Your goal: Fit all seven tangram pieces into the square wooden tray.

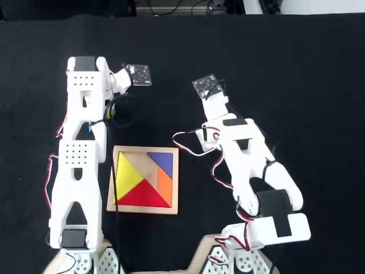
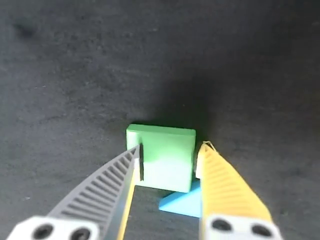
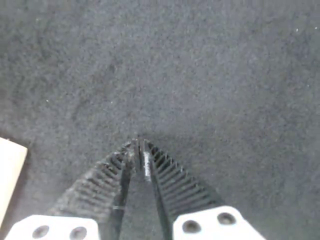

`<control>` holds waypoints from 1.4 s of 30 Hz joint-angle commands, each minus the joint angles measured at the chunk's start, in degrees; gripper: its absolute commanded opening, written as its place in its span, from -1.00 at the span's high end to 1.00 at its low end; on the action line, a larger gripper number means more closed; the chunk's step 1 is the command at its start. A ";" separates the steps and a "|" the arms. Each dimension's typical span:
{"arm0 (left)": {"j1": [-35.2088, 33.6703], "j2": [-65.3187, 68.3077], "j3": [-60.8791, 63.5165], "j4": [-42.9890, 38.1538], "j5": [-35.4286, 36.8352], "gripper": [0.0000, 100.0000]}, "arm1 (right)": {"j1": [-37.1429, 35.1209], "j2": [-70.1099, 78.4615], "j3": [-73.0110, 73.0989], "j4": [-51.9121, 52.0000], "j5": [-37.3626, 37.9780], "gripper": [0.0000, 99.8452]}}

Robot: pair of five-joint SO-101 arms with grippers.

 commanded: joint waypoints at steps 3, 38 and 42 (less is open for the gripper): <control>1.36 -14.95 13.93 1.23 3.69 0.92 | -0.70 0.04 -2.33 0.35 -0.18 0.98; -7.34 -20.22 20.26 -34.73 21.10 0.43 | -0.79 0.22 -2.68 1.14 -0.18 0.98; -7.34 -18.02 13.41 -34.11 21.19 0.44 | -0.79 0.22 -2.68 1.14 -0.18 0.98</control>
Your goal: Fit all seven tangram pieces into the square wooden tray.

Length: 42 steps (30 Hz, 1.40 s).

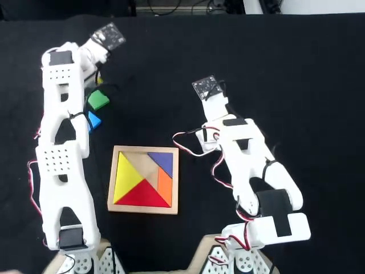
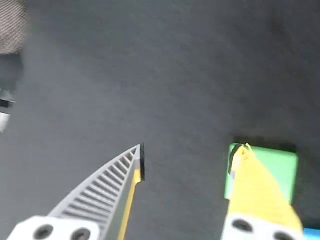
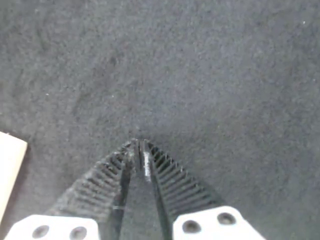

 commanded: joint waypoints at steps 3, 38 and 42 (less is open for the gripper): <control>-1.54 5.80 -10.33 -6.15 0.97 0.44 | -0.79 0.04 -2.68 0.09 -0.18 0.98; 5.14 6.51 -21.05 35.87 37.36 0.43 | -0.79 0.04 -2.68 0.09 -0.18 0.98; 4.26 7.12 -19.38 35.08 41.58 0.43 | -0.88 0.04 -2.68 0.18 -0.18 0.98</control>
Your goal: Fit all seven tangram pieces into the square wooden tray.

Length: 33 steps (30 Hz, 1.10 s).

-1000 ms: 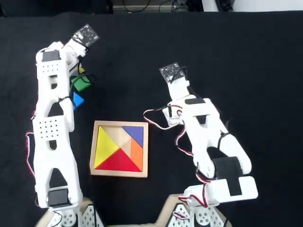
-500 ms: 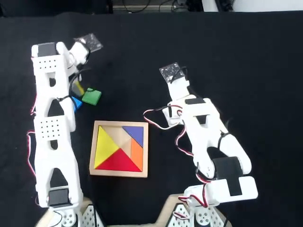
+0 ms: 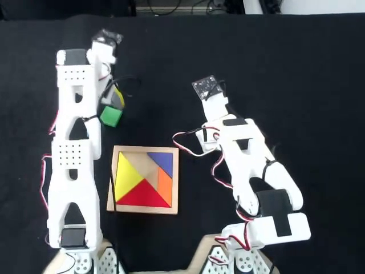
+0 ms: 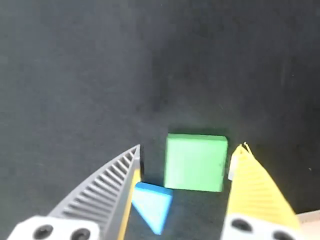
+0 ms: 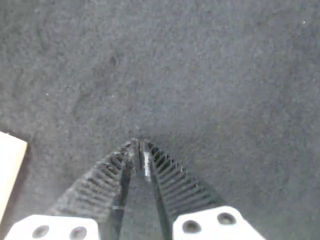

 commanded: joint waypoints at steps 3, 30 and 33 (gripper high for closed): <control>-0.57 -3.52 1.27 -0.18 4.04 0.43 | -0.88 0.04 -2.68 0.18 -0.18 0.98; 0.66 5.71 1.36 0.26 4.04 0.72 | -0.88 0.13 -2.68 0.09 -0.18 0.98; 0.75 5.63 1.36 0.26 3.96 0.93 | -0.88 0.13 -2.68 0.09 -0.18 0.98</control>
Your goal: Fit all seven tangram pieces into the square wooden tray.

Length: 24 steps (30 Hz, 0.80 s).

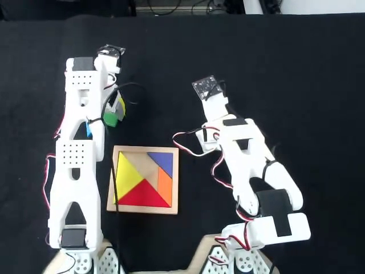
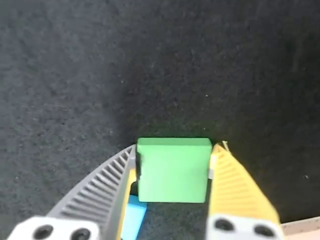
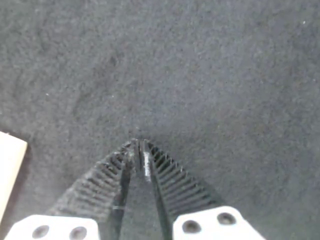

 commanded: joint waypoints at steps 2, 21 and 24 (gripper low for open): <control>0.13 -0.44 -0.40 0.26 0.09 0.94 | -0.88 0.13 -2.68 0.09 -0.18 0.98; 11.65 -62.77 52.00 -0.09 -3.25 0.94 | 1.05 -0.22 -2.77 0.35 -0.62 0.98; 14.20 -70.68 64.66 -3.78 -4.75 0.94 | 5.01 -1.10 -3.30 0.00 -0.70 0.98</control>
